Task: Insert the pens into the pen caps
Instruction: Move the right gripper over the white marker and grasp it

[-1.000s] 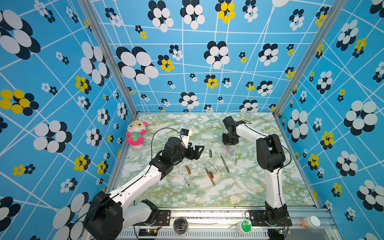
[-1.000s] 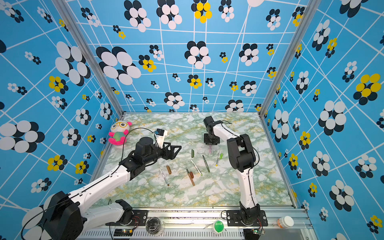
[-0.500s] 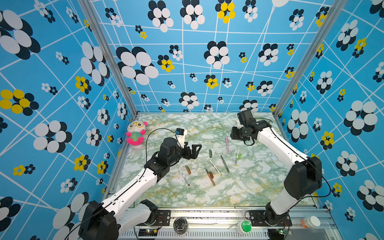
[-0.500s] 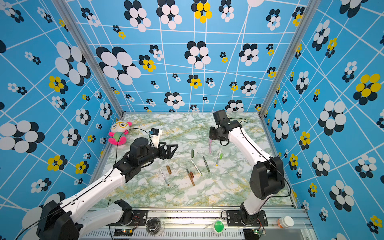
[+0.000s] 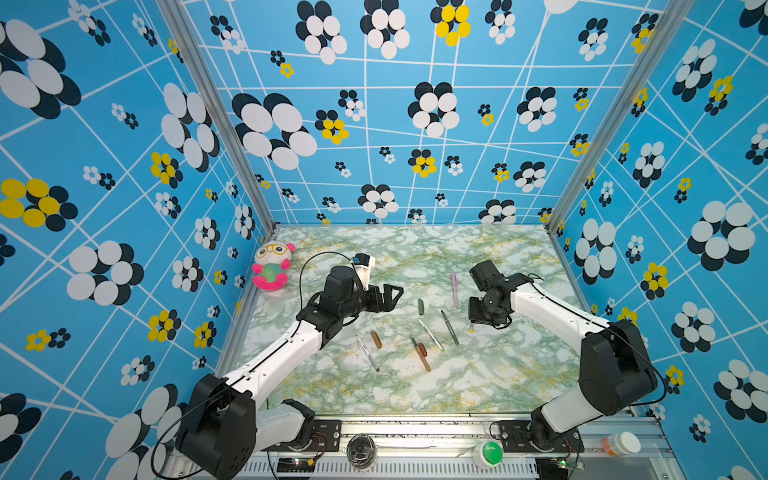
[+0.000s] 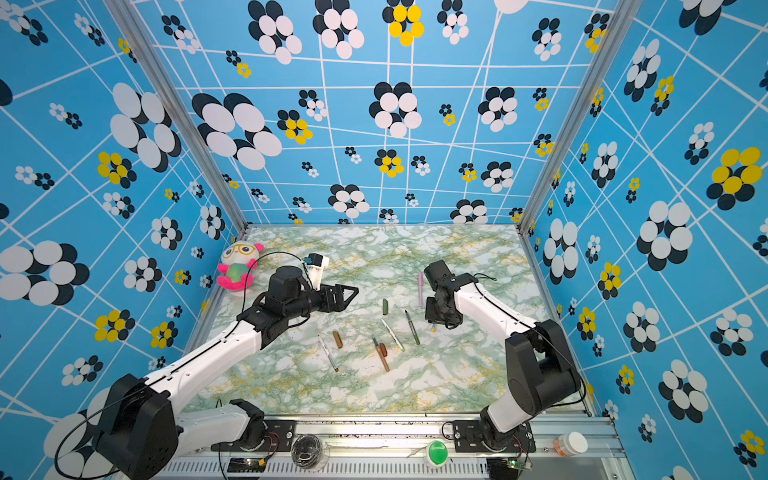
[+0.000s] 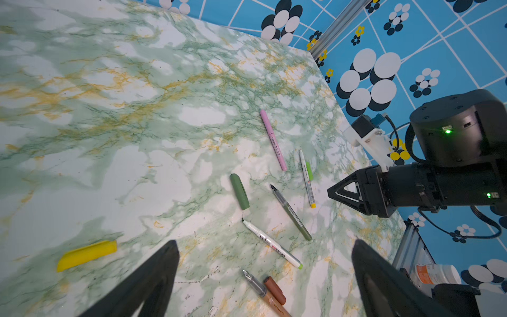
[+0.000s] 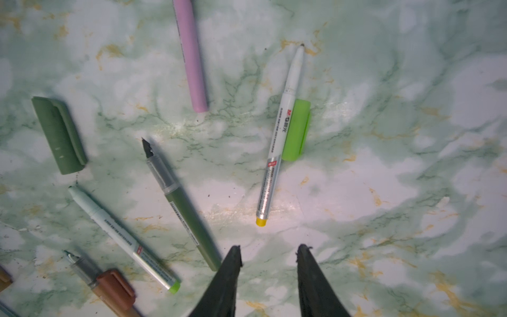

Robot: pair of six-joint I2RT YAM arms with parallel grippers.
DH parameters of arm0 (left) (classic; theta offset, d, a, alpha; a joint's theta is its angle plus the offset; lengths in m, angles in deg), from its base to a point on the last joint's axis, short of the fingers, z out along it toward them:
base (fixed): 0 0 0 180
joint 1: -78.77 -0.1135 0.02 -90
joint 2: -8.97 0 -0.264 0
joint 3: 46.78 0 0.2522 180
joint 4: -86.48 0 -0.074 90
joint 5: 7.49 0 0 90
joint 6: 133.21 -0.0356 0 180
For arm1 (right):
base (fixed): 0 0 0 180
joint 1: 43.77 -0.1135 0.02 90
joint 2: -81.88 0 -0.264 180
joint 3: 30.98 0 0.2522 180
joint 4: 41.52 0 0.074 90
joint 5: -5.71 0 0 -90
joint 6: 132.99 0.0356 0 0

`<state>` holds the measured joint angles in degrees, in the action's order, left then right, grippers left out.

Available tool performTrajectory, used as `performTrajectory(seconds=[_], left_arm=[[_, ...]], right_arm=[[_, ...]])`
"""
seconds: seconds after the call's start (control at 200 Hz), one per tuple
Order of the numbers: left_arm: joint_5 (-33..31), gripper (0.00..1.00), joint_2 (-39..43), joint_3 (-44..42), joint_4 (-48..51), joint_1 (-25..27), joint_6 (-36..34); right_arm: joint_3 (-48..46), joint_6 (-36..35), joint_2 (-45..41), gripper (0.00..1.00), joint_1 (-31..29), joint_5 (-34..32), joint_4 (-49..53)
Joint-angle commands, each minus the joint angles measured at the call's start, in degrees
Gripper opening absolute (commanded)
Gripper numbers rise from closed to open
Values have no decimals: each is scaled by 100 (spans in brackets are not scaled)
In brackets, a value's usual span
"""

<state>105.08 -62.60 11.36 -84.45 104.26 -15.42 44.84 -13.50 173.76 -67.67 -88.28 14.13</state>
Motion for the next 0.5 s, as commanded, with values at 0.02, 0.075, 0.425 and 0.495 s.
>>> performTrajectory(seconds=[0.02,0.075,0.425,0.495], left_arm=[[213,99,-17,203,-269,9,60],[196,99,2,177,-278,8,67],[243,100,-123,167,-403,17,170],[257,100,-138,185,-404,18,177]], right_arm=[[32,127,354,34,-62,65,-294],[82,129,495,34,-62,56,-315],[119,39,908,28,-71,-220,-423],[130,34,975,27,-71,-223,-467]])
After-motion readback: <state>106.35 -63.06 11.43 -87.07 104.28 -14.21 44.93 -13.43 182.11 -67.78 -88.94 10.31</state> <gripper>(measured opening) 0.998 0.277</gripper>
